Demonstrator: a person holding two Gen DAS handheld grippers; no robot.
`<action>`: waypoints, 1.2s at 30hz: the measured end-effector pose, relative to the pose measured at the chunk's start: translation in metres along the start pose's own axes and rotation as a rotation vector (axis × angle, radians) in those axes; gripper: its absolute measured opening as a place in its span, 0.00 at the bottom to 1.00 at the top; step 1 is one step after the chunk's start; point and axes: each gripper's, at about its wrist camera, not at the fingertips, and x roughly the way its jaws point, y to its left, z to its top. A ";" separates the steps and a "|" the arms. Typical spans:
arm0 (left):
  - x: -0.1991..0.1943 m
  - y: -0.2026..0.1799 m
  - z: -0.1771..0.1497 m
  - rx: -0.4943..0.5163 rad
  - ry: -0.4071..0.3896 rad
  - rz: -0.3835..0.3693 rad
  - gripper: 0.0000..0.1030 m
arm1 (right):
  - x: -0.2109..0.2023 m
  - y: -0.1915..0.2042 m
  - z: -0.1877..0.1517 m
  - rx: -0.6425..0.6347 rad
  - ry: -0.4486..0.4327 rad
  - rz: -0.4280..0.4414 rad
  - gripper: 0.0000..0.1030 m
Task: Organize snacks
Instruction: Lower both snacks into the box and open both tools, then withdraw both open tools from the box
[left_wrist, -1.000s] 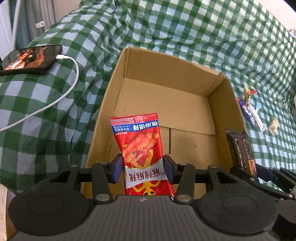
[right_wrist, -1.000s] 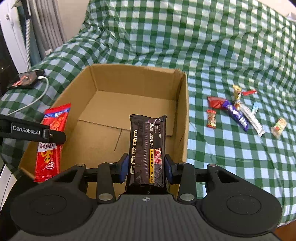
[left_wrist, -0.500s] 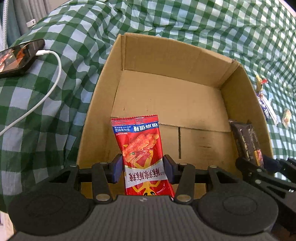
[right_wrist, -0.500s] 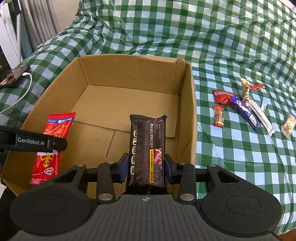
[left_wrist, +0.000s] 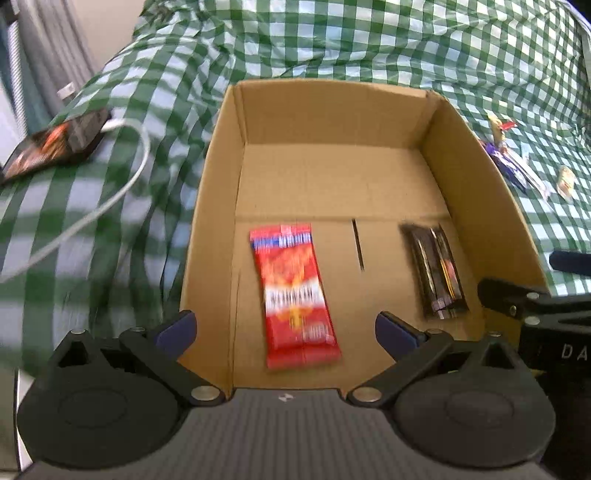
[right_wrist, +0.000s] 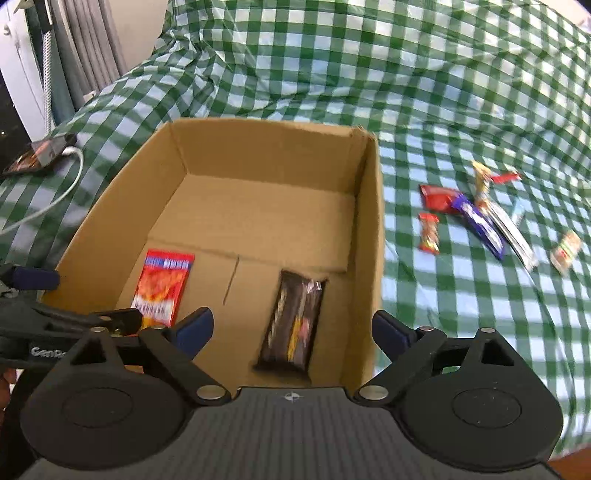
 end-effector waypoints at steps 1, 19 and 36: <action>-0.007 0.001 -0.008 -0.019 0.006 -0.005 1.00 | -0.006 0.000 -0.008 0.013 0.015 -0.003 0.91; -0.110 -0.007 -0.073 -0.074 -0.160 0.044 1.00 | -0.121 0.027 -0.089 -0.029 -0.145 -0.013 0.95; -0.148 -0.012 -0.096 -0.084 -0.224 0.038 1.00 | -0.166 0.040 -0.114 -0.075 -0.252 -0.006 0.96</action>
